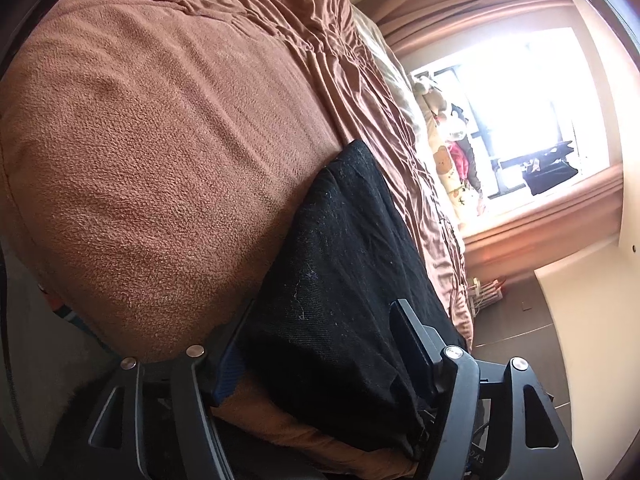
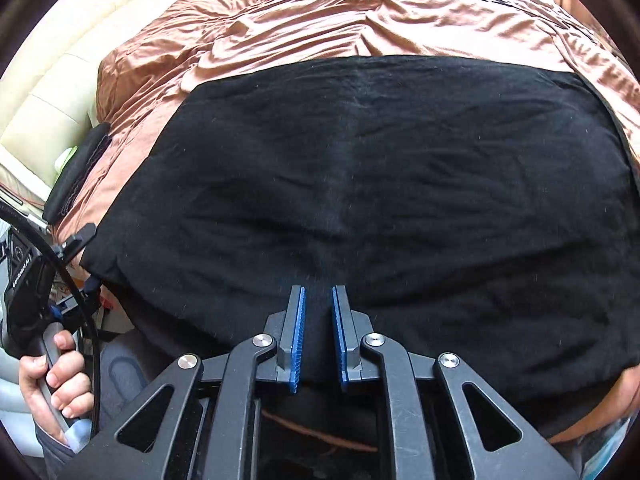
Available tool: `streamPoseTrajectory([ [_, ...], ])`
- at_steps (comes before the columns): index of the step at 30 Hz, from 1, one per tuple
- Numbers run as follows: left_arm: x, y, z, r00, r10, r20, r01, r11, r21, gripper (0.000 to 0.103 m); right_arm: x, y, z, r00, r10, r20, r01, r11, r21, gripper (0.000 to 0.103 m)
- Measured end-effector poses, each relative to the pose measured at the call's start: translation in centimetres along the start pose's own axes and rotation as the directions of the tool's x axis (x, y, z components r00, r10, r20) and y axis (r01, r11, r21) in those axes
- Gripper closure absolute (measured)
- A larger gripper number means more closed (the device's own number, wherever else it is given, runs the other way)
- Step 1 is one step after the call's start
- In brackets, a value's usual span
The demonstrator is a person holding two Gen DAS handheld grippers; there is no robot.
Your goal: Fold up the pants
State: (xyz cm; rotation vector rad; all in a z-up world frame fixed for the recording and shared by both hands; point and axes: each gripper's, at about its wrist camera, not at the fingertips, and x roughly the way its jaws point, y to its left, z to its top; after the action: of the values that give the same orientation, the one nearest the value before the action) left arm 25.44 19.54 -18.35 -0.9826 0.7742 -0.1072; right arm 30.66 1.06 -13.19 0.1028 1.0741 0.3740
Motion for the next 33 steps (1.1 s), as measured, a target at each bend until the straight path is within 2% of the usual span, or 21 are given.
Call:
streamPoseTrajectory([
  [4,0.4,-0.8,-0.3,1.0,0.023,0.002,-0.023,0.999,0.023,0.033,-0.7,0.4,0.1,1.0,0.008,-0.008,-0.008,1.0,-0.001,0.093],
  [8,0.6,-0.7,-0.3,0.999,0.027,0.021,-0.028,1.0,0.003,0.033,-1.1,-0.1,0.7,0.999,0.011,0.033,-0.012,0.999,0.03,0.093],
  [15,0.7,-1.0,-0.3,0.998,0.05,0.041,-0.051,0.998,0.02,0.035,1.0,-0.3,2.5,1.0,-0.004,0.013,0.003,0.999,0.038,0.093],
  [18,0.7,-1.0,-0.3,0.997,0.06,0.049,-0.061,0.998,0.024,0.042,1.6,-0.6,3.3,1.0,-0.003,0.021,0.002,0.999,0.05,0.093],
  [23,0.9,-0.9,-0.1,0.997,0.064,0.048,-0.064,0.998,0.016,0.047,2.5,-1.2,4.6,0.999,-0.006,0.034,0.004,0.998,0.055,0.093],
  [33,1.5,-0.1,0.6,0.998,0.05,0.05,-0.048,0.998,-0.032,0.047,5.5,-2.5,8.7,0.999,0.007,0.043,-0.012,0.995,0.102,0.096],
])
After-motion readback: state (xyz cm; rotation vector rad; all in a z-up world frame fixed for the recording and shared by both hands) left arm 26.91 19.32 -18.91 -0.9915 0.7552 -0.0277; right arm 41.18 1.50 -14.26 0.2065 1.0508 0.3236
